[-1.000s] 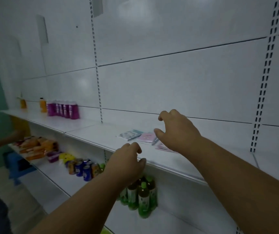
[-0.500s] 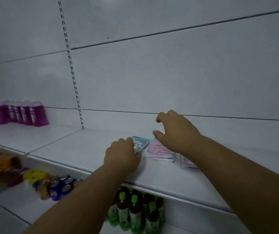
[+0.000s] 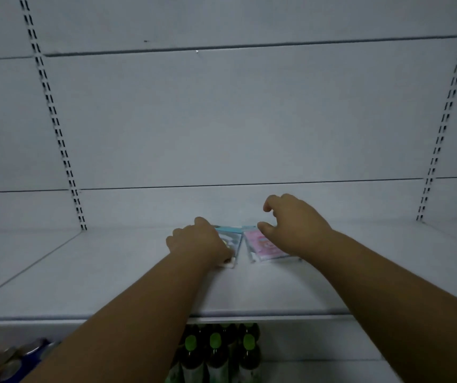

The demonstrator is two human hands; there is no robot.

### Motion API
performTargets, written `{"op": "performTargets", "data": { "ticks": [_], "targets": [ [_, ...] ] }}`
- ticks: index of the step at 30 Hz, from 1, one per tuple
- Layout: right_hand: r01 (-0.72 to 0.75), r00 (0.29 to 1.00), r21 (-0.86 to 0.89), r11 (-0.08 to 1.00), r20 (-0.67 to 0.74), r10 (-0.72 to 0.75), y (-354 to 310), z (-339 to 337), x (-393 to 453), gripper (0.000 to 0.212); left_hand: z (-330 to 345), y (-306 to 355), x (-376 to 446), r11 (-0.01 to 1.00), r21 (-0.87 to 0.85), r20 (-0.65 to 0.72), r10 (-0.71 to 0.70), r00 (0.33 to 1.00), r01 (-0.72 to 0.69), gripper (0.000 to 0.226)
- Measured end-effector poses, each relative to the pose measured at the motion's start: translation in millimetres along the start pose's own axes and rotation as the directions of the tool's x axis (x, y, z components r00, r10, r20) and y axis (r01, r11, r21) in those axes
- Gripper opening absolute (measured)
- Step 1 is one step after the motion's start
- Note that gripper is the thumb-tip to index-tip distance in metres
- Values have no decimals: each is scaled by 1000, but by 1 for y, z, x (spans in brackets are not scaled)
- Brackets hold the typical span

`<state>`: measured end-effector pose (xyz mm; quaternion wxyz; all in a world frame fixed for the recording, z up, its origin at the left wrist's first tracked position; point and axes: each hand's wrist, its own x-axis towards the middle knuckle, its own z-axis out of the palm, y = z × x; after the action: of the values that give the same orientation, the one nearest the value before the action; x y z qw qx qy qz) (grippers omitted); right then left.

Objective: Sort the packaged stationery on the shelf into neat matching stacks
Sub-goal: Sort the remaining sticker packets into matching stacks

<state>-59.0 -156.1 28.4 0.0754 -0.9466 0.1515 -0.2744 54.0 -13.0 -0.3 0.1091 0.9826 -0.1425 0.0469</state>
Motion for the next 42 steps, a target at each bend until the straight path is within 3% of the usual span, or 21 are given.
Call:
{"op": "performTargets", "data": {
  "ticks": [3, 7, 10, 12, 15, 20, 23, 27, 30, 35, 42],
  "targets": [
    [-40, 999, -17, 999, 21, 40, -1, 6, 1, 39, -11, -7, 0, 963, -267, -71, -45, 996, 25, 70],
    [-130, 979, -100, 986, 145, 144, -2, 17, 5, 43, -30, -30, 1, 827, -560, -169, -65, 984, -41, 44],
    [-161, 952, -194, 968, 226, 204, -5, 30, 7, 47, -39, -43, -9, 531, -827, -251, -54, 966, -185, 16],
    [-184, 941, -246, 952, 236, 243, -7, 38, 7, 49, -44, -45, -21, 338, -916, -248, -50, 968, -217, 7],
    [-241, 916, -291, 926, 247, 317, -11, 43, 12, 49, -47, -46, -35, 219, -948, -237, 0, 971, -231, 8],
    [-339, 879, -277, 899, 247, 408, -12, 39, 16, 59, -45, -50, -47, 183, -951, -243, 53, 969, -248, 8],
    [-404, 871, -173, 898, 226, 435, -12, 33, 16, 65, -43, -50, -49, 141, -965, -213, 64, 975, -221, 7],
    [-386, 920, 115, 915, 122, 372, -1, 17, 14, 26, -39, -40, -54, 99, -978, -176, 95, 980, -185, 6],
    [-351, 922, 369, 861, -21, 386, 17, -2, 3, 5, -35, -18, -61, 88, -979, -172, 128, 977, -184, 6],
    [-277, 846, 657, 701, -179, 502, 72, -55, -34, 15, -30, 54, -86, 60, -982, -166, 200, 966, -182, 6],
    [-267, 748, 677, 686, -302, 591, 208, -168, -134, 4, -7, 221, -158, 19, -990, -123, 355, 927, -139, 7]
  ]
}}
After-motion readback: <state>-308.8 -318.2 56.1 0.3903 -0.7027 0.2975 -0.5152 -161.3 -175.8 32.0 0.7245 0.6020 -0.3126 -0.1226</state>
